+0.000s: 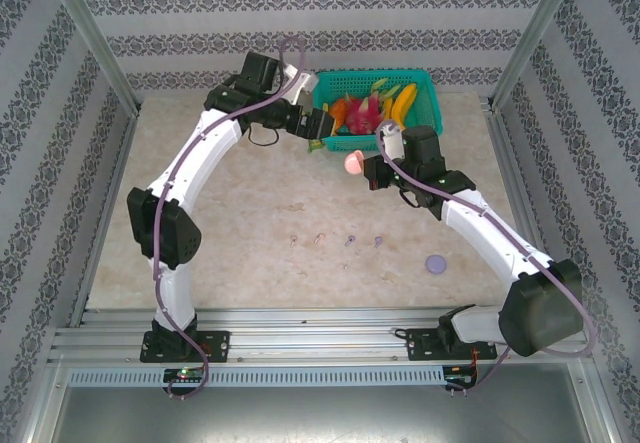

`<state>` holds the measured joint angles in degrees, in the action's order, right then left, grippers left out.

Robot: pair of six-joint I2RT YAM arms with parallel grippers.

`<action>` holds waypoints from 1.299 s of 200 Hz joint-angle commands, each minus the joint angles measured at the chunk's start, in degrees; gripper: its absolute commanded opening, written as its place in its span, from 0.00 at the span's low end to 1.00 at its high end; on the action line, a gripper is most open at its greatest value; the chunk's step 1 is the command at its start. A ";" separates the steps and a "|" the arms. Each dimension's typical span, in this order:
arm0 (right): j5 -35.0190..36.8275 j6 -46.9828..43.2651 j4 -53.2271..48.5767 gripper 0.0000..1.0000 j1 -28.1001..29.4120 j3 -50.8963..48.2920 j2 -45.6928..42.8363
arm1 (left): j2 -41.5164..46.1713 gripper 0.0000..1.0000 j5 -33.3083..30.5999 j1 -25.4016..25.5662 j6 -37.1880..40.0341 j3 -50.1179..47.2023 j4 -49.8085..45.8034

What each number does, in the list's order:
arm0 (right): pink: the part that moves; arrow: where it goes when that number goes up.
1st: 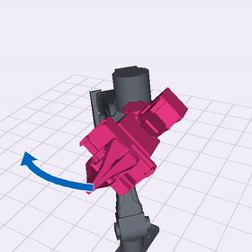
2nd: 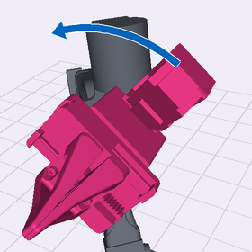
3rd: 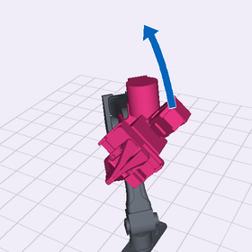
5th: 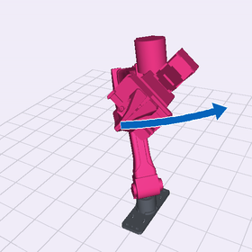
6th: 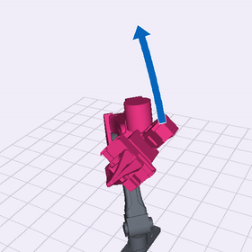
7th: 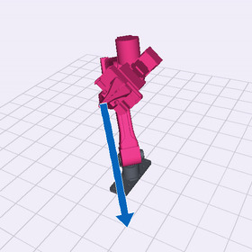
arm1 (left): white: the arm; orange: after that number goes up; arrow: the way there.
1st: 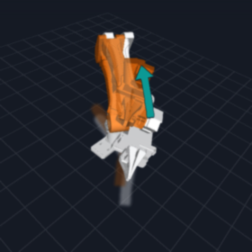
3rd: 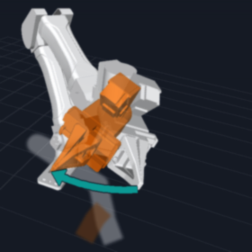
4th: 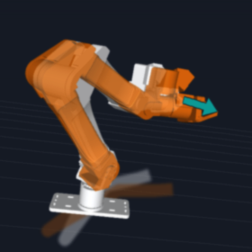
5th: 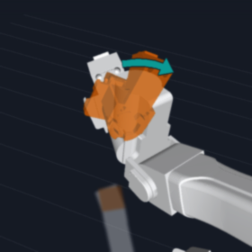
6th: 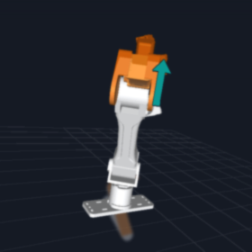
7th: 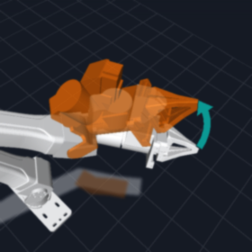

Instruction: Insert the wireless bluetooth earbuds into the charging case

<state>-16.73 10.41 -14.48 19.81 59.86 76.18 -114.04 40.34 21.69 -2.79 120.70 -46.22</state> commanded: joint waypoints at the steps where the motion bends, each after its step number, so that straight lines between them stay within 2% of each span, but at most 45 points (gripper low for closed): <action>1: 0.22 -3.93 -1.78 0.00 -1.00 2.44 -1.34 | -2.94 1.00 4.73 1.20 7.53 5.88 -10.36; 34: -2.88 -5.38 -3.24 0.00 -1.13 2.75 -0.95 | -7.04 1.00 6.54 2.47 13.62 12.16 -19.37; 89: -4.03 -5.01 -3.71 0.00 -0.43 -0.68 -2.65 | -7.53 0.98 10.18 3.37 16.82 11.81 -23.36; 145: -2.39 -5.95 -2.73 0.00 2.50 -3.14 -3.86 | -8.72 0.83 16.95 4.45 19.36 9.90 -27.91; 210: -3.78 -6.54 -3.61 0.00 5.56 -1.34 -2.62 | -8.00 0.71 16.49 6.61 22.31 5.31 -30.03; 260: -6.21 -7.09 -4.43 0.00 5.85 -0.16 -2.18 | -6.99 0.57 18.13 6.81 23.86 2.57 -30.07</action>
<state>-20.62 5.08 -18.31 25.02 57.60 73.87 -122.43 55.99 27.92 18.44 124.14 -74.19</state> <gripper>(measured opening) 0.046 0.588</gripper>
